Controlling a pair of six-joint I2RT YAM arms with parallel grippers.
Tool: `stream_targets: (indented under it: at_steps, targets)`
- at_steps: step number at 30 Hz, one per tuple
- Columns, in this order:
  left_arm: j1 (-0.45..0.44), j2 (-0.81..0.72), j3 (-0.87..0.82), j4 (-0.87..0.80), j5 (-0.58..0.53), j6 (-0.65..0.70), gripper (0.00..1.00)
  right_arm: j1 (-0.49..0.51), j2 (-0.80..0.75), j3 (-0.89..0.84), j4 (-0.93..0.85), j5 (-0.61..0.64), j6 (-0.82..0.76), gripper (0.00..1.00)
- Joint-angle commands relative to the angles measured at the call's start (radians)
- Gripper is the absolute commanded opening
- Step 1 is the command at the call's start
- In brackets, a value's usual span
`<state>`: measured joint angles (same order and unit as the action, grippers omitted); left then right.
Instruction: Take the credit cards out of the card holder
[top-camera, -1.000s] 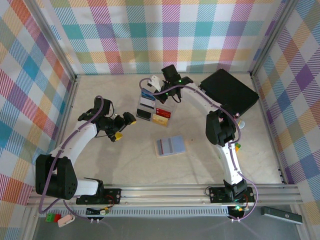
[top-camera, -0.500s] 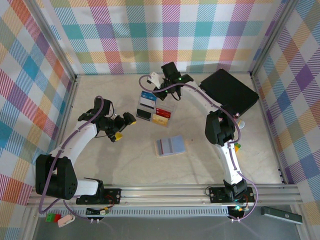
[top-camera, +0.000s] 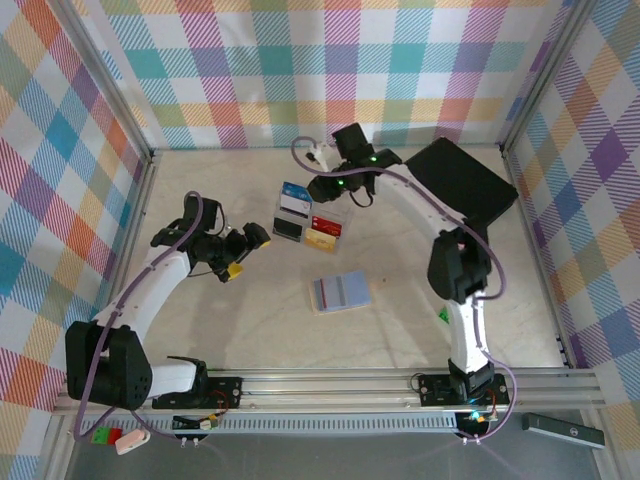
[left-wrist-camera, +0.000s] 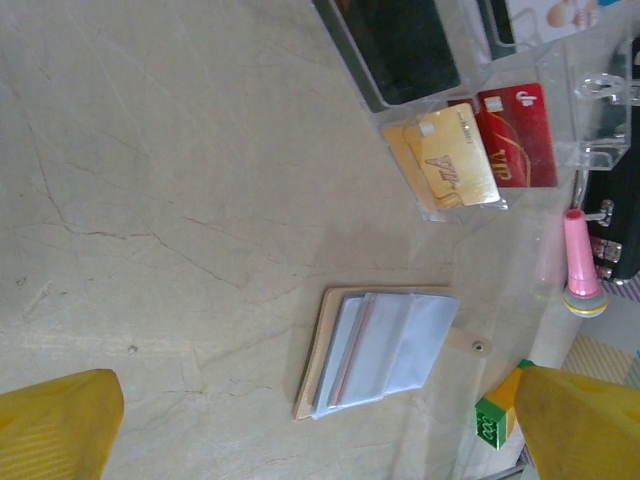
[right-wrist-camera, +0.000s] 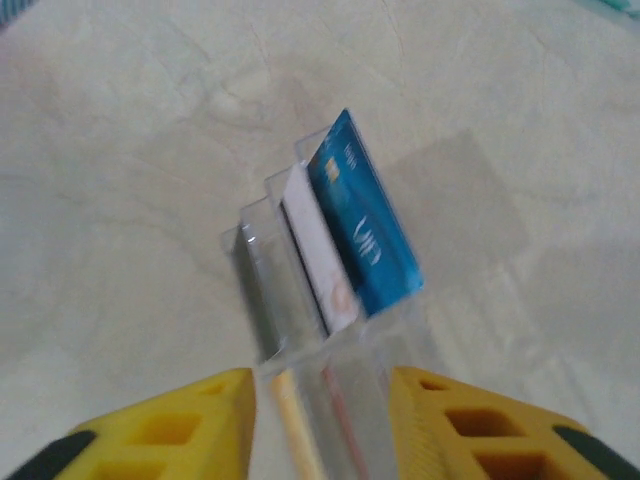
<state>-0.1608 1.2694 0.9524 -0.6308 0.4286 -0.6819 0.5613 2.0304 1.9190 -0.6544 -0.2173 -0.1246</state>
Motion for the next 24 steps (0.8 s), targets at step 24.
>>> stream_targets:
  at_steps: [24]
  targets:
    - [-0.241,0.145,0.016,0.173,-0.053,-0.049,1.0,0.214,-0.526,-0.849,-0.028,0.238,0.681,0.66]
